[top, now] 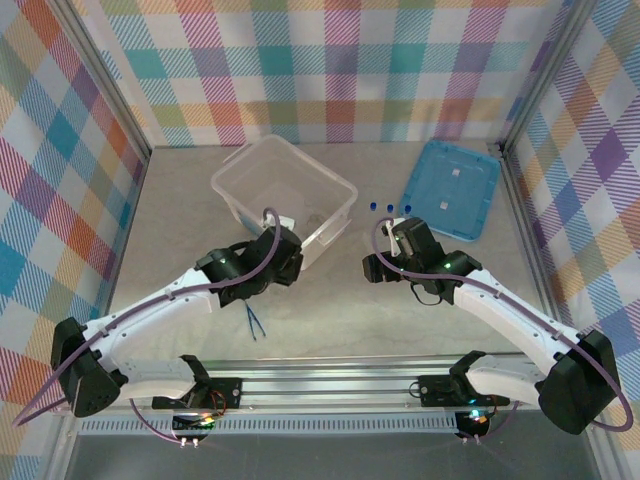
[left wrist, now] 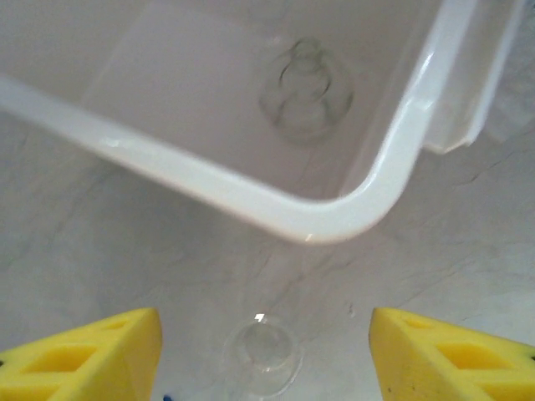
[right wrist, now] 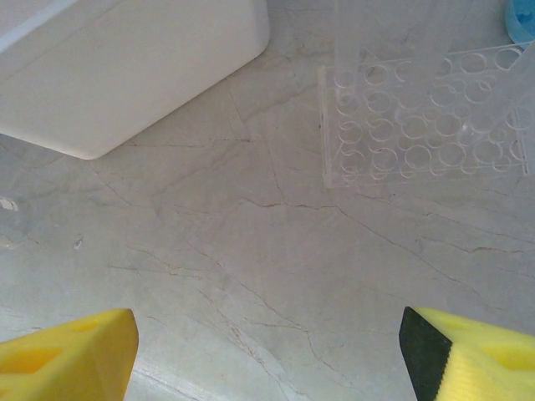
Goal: Organize the chemistry lab equipment
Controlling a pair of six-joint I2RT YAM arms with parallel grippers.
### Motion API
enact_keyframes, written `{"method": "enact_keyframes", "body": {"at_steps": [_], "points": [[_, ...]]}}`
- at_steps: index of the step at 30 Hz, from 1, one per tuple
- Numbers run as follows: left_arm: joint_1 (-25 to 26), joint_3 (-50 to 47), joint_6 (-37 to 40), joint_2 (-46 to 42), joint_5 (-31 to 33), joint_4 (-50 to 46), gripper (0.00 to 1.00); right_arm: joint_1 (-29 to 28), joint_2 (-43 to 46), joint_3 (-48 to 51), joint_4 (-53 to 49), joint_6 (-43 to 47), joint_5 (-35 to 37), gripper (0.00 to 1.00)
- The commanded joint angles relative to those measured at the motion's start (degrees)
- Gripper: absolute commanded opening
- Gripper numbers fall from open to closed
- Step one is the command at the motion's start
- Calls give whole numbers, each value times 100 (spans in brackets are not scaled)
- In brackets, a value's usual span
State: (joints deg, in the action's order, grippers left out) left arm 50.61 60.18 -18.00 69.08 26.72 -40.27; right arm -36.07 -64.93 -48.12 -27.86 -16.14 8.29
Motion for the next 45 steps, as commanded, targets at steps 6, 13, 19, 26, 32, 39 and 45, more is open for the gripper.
{"method": "enact_keyframes", "body": {"at_steps": [6,13,19,26,32,39,45], "points": [[81,-645,-885,-315,31,-312,68,-52,-20,20,96,32,14,83],[81,-1198,-1584,-385,-147,14,71,-84,-3,57,59,-3,50,83],[81,-1754,-2229,-611,-134,414,71,-84,-102,26,61,-3,85,83],[81,-2071,-2423,-902,32,731,71,-86,-101,25,34,-14,139,83],[106,-2202,-2157,-863,-115,867,71,-86,-7,91,7,-38,147,83],[125,-2275,-1706,-970,-98,892,73,-84,70,178,61,-65,148,83],[130,-2236,-1984,-875,-133,1038,76,-84,24,180,85,-65,120,83]]}}
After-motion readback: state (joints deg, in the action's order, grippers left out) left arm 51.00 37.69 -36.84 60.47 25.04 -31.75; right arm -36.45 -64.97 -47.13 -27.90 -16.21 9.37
